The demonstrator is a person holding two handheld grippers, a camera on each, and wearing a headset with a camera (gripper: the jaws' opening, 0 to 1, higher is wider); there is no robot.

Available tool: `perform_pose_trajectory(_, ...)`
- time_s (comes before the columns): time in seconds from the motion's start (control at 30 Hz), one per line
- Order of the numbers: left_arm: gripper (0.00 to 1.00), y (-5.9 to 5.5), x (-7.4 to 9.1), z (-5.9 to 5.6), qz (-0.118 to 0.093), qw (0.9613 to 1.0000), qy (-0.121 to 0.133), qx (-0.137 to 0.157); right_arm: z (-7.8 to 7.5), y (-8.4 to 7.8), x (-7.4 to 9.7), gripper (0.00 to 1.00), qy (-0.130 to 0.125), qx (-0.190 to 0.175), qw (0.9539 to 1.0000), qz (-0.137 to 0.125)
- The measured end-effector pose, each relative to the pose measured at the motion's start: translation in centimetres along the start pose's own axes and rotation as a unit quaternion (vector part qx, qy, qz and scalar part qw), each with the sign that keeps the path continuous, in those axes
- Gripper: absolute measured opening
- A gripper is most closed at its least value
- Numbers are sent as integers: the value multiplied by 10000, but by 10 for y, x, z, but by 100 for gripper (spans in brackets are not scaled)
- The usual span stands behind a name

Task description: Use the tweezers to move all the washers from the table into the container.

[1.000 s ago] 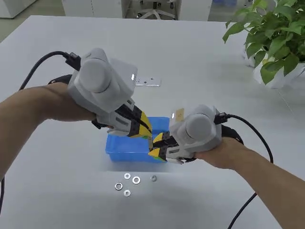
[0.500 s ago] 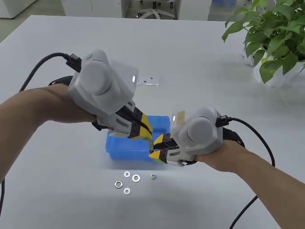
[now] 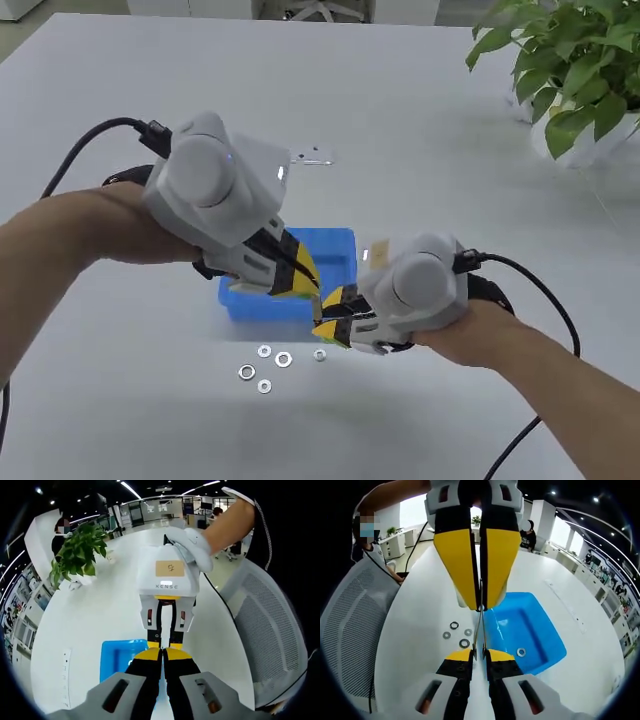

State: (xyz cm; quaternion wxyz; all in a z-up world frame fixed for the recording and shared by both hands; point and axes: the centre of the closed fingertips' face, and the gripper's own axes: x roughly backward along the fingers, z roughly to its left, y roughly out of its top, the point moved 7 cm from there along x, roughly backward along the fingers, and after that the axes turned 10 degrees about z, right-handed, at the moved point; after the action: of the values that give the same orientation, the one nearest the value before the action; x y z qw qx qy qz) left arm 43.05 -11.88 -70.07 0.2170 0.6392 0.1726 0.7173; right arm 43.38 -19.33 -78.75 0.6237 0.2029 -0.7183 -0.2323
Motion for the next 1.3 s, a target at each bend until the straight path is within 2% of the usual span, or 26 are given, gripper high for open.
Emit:
perform_pose_trajectory(0.3, 5, -6, -10, -6, -35, 9999, -133, 66, 7, -7, -8, 13, 122, -10, 9999, 68)
perform_pose_trajectory(0.87, 5, -14, -23, -9, -4, 9995, -316, 90, 14, -16, -20, 13, 284, -85, 9995, 136)
perform_pose_trajectory(1.3, 5, -14, -27, -9, -66, 9993, -347, 97, 12, -18, -22, 13, 298, -124, 9994, 128)
